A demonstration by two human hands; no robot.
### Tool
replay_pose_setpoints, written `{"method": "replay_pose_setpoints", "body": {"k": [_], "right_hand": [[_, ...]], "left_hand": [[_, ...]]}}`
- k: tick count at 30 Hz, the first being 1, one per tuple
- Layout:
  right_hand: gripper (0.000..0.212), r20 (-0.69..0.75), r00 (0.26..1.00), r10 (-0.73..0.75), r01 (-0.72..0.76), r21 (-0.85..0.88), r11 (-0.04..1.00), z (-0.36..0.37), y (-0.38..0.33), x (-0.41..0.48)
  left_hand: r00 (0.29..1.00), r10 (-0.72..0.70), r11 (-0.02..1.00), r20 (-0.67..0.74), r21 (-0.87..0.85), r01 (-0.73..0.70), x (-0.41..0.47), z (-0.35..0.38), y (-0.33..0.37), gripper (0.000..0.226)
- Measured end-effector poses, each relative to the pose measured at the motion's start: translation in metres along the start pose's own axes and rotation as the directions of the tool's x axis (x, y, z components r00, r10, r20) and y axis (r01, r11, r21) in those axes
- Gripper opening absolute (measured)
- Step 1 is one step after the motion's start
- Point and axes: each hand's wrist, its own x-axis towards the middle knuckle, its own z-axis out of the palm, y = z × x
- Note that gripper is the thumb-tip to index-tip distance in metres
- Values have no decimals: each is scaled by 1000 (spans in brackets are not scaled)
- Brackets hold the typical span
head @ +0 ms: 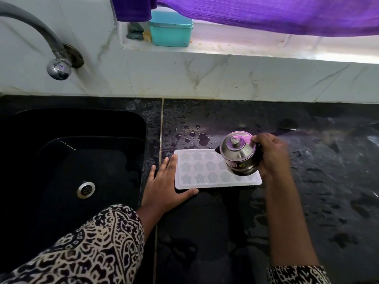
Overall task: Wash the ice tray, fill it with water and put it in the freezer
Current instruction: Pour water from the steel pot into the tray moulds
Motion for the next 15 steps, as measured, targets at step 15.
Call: {"method": "replay_pose_setpoints", "body": {"k": [15], "right_hand": [[32,170,985,-31,56,-149,987,-6,-7,10]], "left_hand": [[1000,-15,1000,5,13,15,1,0,1,124]]}}
